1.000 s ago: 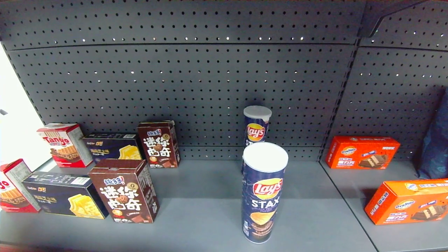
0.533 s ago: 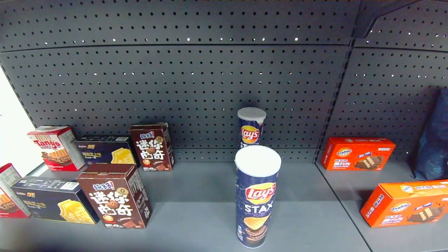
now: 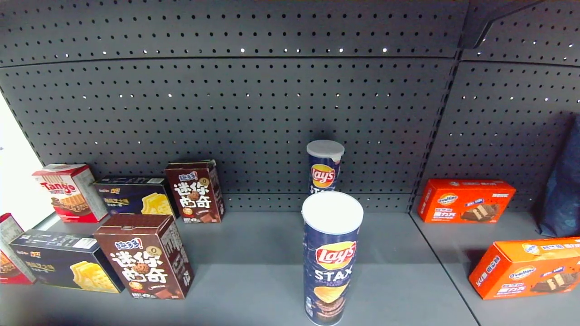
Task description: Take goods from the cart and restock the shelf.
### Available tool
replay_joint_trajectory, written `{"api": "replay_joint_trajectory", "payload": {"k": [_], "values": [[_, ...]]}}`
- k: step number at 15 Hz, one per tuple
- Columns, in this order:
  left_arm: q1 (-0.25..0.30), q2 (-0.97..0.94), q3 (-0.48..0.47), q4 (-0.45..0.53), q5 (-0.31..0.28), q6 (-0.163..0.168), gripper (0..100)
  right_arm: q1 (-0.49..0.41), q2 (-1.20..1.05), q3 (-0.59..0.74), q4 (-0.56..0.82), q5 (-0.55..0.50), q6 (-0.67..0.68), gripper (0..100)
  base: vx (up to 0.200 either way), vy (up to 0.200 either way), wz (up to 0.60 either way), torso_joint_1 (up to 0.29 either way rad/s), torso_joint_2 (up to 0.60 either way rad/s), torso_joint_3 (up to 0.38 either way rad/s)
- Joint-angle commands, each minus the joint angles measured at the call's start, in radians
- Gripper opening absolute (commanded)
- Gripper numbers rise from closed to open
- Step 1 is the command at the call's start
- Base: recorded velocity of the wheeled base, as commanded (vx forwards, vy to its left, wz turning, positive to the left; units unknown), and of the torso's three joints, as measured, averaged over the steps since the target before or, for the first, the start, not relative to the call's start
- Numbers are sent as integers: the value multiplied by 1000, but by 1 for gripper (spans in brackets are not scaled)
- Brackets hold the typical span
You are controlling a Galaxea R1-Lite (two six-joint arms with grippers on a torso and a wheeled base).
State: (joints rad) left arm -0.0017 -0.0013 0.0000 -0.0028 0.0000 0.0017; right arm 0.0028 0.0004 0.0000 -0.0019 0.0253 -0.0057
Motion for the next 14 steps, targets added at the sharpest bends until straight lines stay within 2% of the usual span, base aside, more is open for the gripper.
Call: {"api": "replay_joint_trajectory", "payload": {"k": [1,4,6,10,12,14], "values": [[0,1,0,0,0,1,100,0,0,0,-1,1,0,100,0,0,0,0,0,0],[0,1,0,0,2,3,100,0,0,0,-1,1,0,100,0,0,0,0,0,0],[0,1,0,0,3,-2,100,0,0,0,-1,1,0,100,-200,0,0,5,2,0],[0,1,0,0,0,4,100,0,0,0,-1,-1,0,100,0,0,0,0,0,0],[0,1,0,0,-3,3,100,0,0,0,-1,1,0,100,0,-200,0,10,5,0],[0,1,0,-2,2,-2,100,0,0,0,-1,-1,0,100,0,0,0,0,0,0]]}}
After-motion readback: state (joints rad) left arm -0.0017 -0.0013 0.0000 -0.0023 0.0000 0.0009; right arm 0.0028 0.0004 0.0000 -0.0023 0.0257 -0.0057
